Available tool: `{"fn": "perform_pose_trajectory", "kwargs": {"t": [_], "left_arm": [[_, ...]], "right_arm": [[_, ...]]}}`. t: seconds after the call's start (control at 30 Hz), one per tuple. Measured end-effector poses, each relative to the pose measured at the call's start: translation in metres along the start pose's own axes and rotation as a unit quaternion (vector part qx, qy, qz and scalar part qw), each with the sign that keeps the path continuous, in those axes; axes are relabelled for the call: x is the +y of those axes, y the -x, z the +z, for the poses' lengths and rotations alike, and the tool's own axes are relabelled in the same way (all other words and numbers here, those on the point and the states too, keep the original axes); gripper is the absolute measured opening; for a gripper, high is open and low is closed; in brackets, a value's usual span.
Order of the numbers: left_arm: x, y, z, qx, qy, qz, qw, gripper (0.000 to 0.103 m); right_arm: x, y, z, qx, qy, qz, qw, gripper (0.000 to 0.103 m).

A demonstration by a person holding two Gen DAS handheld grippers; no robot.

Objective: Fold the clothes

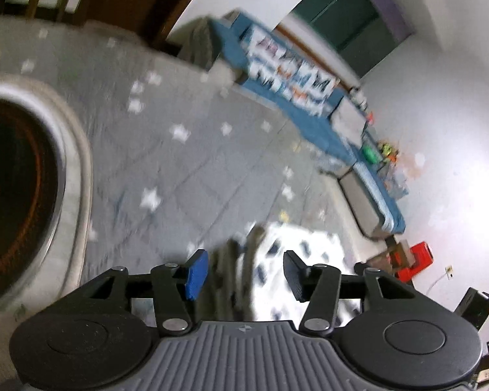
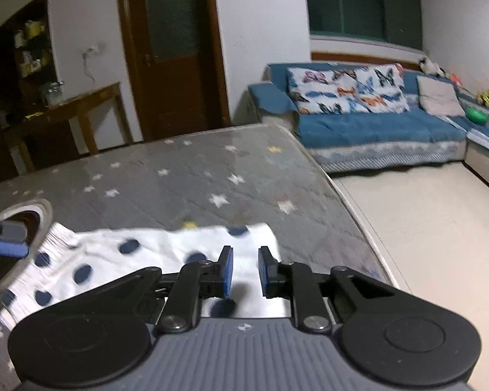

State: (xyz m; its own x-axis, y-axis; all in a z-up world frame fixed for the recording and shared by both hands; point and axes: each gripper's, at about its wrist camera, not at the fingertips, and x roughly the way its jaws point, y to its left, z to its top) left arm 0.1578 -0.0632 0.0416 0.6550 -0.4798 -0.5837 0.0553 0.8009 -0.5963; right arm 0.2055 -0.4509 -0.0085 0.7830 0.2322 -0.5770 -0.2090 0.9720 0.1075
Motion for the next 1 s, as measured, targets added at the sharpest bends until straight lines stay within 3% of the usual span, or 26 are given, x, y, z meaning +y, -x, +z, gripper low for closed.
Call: {"fn": "perform_pose_trajectory", "kwargs": {"t": [0.07, 0.17, 0.4, 0.47, 0.77, 1.0], "left_arm": [[-0.009, -0.002, 0.0, 0.001, -0.017, -0.026, 0.9995, 0.051], [-0.019, -0.014, -0.004, 0.02, -0.031, -0.056, 0.9977, 0.047], [-0.008, -0.05, -0.003, 0.05, -0.007, -0.029, 0.9983, 0.035], [0.0, -0.053, -0.003, 0.051, 0.007, -0.025, 0.9983, 0.027], [-0.003, -0.03, -0.008, 0.039, -0.006, -0.046, 0.9982, 0.031], [0.004, -0.034, -0.014, 0.041, 0.006, -0.031, 0.9987, 0.031]], "right_arm": [[0.005, -0.007, 0.006, 0.003, 0.001, 0.017, 1.0, 0.026], [0.009, -0.024, 0.01, 0.017, 0.001, 0.022, 1.0, 0.026], [0.006, -0.06, 0.011, 0.049, -0.023, 0.026, 0.998, 0.033], [0.006, -0.054, 0.01, 0.047, -0.022, 0.028, 0.998, 0.033], [0.01, -0.015, -0.003, 0.035, -0.015, 0.041, 0.998, 0.041], [0.019, 0.042, -0.049, 0.034, 0.001, 0.033, 0.999, 0.044]]}}
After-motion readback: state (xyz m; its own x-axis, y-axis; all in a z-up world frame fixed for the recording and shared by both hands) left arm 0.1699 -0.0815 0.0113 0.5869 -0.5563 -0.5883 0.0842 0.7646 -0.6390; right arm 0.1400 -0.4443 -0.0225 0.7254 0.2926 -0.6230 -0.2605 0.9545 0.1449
